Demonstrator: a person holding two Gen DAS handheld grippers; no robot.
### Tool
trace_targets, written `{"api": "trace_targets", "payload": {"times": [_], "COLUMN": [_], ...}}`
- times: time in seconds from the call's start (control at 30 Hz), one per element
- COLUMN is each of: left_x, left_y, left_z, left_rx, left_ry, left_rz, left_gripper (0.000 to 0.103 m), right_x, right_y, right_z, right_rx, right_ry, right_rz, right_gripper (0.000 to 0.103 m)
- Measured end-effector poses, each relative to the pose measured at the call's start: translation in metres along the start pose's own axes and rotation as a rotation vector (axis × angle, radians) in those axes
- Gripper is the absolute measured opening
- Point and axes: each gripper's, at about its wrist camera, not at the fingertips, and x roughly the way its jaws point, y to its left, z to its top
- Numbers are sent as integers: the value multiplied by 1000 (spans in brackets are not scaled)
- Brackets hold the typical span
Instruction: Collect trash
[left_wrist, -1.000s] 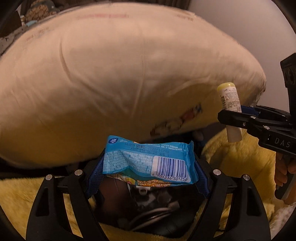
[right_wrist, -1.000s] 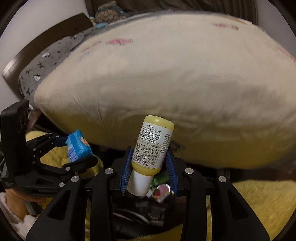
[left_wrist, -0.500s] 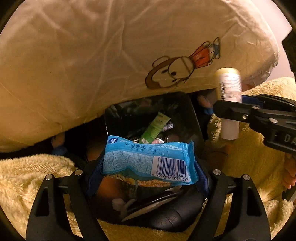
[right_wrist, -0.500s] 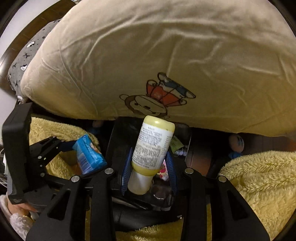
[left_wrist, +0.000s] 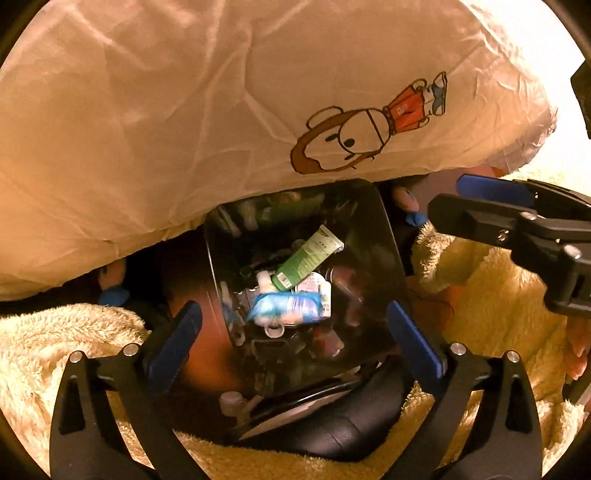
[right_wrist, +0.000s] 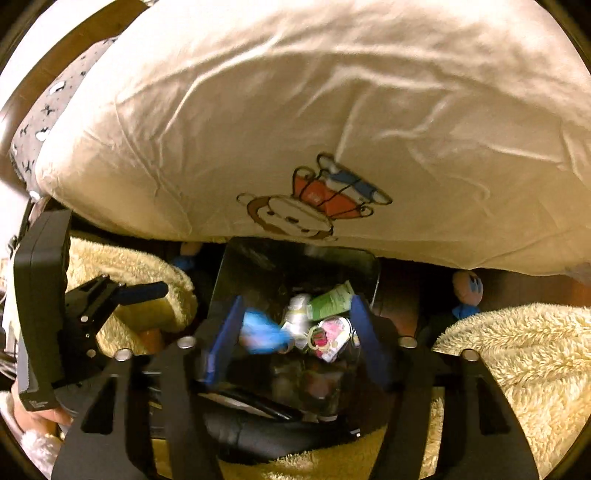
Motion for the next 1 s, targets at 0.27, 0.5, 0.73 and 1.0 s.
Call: {"api": "trace_targets", "payload": {"times": [0.27, 0.5, 0.73, 1.0], "left_x": [-50, -147, -234, -290], "left_y": [0, -2, -6, -12], "left_z": [8, 21, 27, 23], "left_rx": [10, 6, -48, -75], "left_ry": [-97, -371, -636, -783], "left_rz": [40, 141, 211, 277], "left_gripper": [95, 95, 95, 95], "right_x": [-51, -135, -200, -242], "right_y": [4, 20, 34, 46], "right_z": [13, 17, 21, 14], "right_rx": [4, -32, -62, -52], "right_ry": [-149, -445, -657, -791], "right_rz": [-56, -112, -210, -317], "right_gripper": [96, 99, 99, 99]}}
